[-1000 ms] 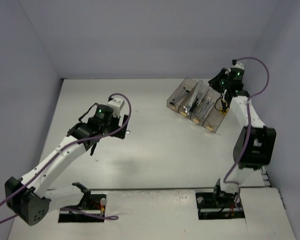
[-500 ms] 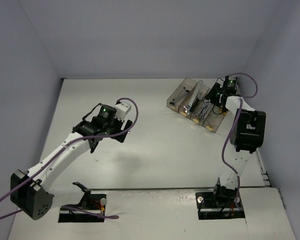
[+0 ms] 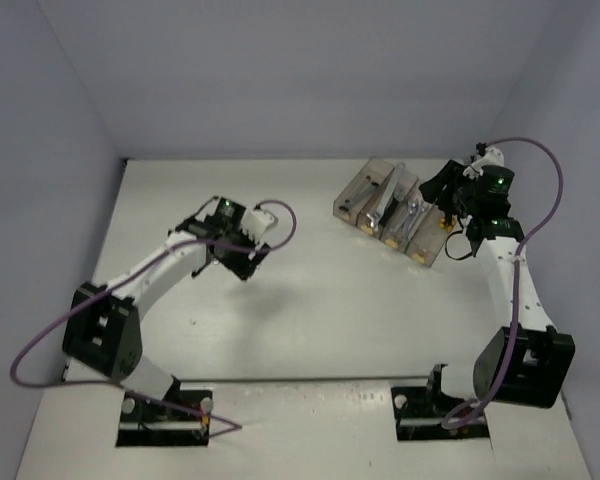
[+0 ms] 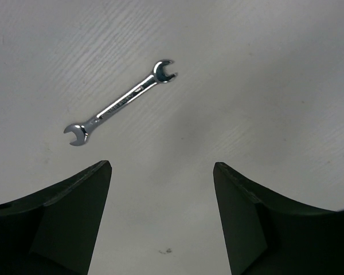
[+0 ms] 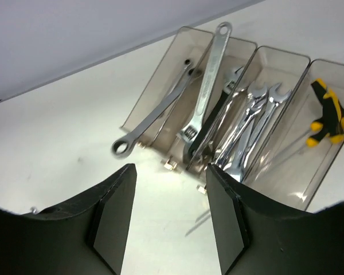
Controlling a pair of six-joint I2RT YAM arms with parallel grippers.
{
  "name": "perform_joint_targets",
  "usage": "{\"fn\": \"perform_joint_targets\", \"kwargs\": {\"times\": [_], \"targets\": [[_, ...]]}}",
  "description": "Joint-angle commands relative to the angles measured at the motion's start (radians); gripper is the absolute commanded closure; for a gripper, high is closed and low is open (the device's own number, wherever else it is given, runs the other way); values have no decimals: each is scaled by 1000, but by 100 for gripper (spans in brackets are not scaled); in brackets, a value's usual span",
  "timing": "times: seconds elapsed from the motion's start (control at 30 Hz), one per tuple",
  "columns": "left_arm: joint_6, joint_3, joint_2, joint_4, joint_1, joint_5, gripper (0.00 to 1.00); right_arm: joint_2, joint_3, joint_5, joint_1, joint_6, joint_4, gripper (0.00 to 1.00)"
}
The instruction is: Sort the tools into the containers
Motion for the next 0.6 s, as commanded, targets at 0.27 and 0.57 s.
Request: {"fn": "perform_joint_targets", "kwargs": {"times": [0.27,0.57], "targets": [[199,279,291,-111,172,164,35,-455,-330,-155,108,57,8,49],[224,332,417,-171,172,107,42,-505,-377,-169,135,66,-7,48]]}}
